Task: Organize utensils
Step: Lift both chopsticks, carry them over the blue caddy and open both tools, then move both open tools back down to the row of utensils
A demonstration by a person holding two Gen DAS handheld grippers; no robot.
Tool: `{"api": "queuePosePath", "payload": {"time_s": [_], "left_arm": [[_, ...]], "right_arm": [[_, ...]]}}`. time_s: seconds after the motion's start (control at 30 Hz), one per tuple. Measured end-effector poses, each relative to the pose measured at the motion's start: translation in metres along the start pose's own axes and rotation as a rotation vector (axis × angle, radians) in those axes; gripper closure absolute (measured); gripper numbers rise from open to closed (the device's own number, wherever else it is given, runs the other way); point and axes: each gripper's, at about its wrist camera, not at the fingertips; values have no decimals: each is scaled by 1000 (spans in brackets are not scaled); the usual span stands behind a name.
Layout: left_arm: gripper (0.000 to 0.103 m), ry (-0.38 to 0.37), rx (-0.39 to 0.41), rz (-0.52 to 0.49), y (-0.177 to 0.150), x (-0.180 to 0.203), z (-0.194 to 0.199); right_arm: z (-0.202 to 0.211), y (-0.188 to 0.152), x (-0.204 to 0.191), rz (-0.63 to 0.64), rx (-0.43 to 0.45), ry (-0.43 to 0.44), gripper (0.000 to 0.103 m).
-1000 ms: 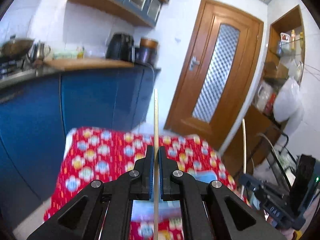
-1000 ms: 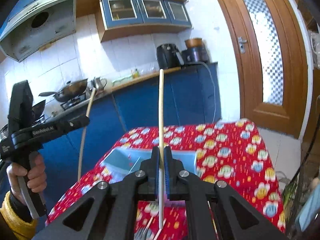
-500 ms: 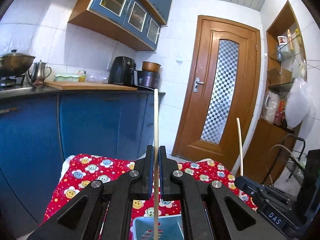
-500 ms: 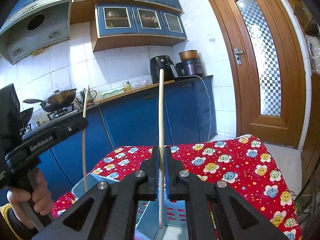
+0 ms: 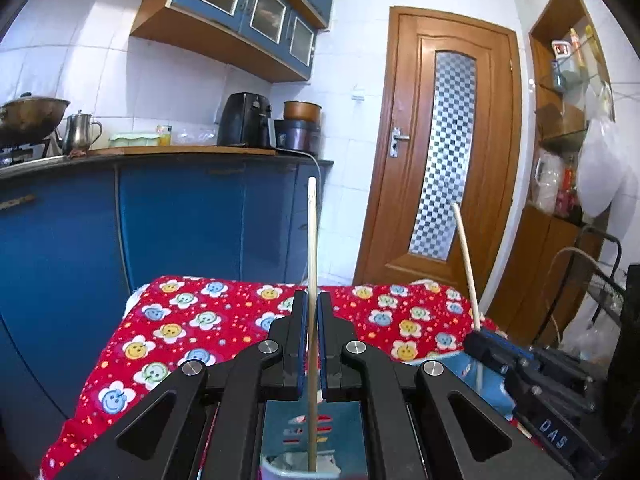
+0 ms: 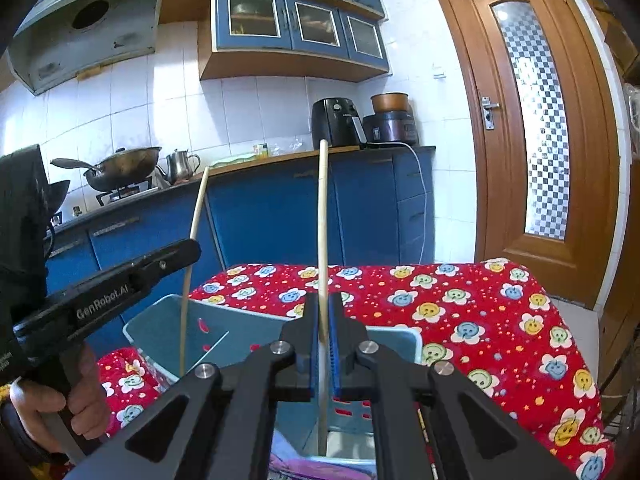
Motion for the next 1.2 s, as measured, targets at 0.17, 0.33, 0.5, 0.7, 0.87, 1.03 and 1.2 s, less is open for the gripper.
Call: {"api": "queuePosePath", "payload": {"time_s": [0.17, 0.33, 0.5, 0.7, 0.87, 1.03, 1.2], "left_arm": [[89, -11, -55, 34, -3, -5, 3], [78, -22, -83, 58, -3, -8, 11], [71, -36, -88, 57, 0, -3, 26], [70, -54, -105, 66, 2, 0, 49], [70, -67, -143, 89, 0, -1, 63], [70, -56, -201, 100, -6, -1, 75], [70, -31, -250, 78, -14, 3, 85]], "right_arm": [[2, 0, -1, -13, -20, 0, 93], [10, 3, 1, -33, -21, 4, 76], [26, 11, 5, -53, -9, 2, 72], [50, 16, 10, -68, -6, -5, 70], [68, 13, 15, -82, -46, -20, 70], [86, 6, 18, -92, -103, -32, 70], [104, -2, 17, -75, -154, -43, 70]]}}
Point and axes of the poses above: each gripper's, at about its wrist camera, not at the fingertips, and z roughly against the way its jaws point, x to its right, y to its top, and after that the axes turned 7 degrees about -y, right-handed
